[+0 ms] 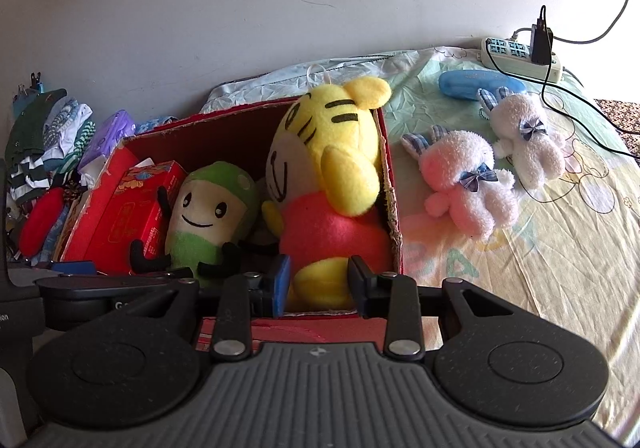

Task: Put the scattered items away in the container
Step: 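Withdraw the right gripper from the container toward the white bunny plushes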

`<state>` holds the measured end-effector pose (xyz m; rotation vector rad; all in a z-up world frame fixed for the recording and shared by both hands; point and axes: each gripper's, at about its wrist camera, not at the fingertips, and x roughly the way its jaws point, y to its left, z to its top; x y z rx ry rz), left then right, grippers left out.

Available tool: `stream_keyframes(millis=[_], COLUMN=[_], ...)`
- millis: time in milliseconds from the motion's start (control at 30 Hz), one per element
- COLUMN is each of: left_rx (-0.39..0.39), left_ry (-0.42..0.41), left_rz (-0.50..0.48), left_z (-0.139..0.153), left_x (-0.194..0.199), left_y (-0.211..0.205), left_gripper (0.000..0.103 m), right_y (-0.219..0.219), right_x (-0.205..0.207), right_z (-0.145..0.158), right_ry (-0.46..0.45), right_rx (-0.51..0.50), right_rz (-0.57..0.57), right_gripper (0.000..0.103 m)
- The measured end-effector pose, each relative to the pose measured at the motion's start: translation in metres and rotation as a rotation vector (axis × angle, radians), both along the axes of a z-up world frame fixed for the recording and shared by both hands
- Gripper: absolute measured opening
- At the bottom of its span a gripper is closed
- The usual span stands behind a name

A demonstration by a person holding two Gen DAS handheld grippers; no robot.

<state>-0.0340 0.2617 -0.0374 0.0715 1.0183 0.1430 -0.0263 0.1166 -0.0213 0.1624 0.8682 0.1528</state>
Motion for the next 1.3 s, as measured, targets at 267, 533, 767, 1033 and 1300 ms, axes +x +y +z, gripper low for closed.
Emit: stream_keyframes(millis=[267,533,767,1033,1300], left_rx=[0.009,0.002,0.025,0.06,0.1], left_ry=[0.002,0.008,0.007,-0.002,-0.11], left_rz=[-0.015,-0.01,0.001,0.017,-0.008], left_z=[-0.003,-0.002,0.001,0.009,0.032], left_x=[0.003,0.004,0.001,-0.006,-0.025], left_y=[-0.001,-0.001,-0.001,-0.003,-0.023], left_gripper=[0.101,0.102,0.102,0.102,0.102], right_y=[0.0,-0.001,-0.002,-0.008,-0.039], right_x=[0.001,0.0,-0.003,-0.01,-0.019], right_z=[-0.001,0.001,0.004,0.015,0.022], right_ry=[0.001,-0.001,-0.005,-0.042,-0.074], right_rx=[-0.003,-0.007,-0.011,0.008,0.059], right_rz=[-0.006,-0.012,-0.019,-0.019,-0.059], right_gripper=[0.036,0.036,0.036,0.036,0.036])
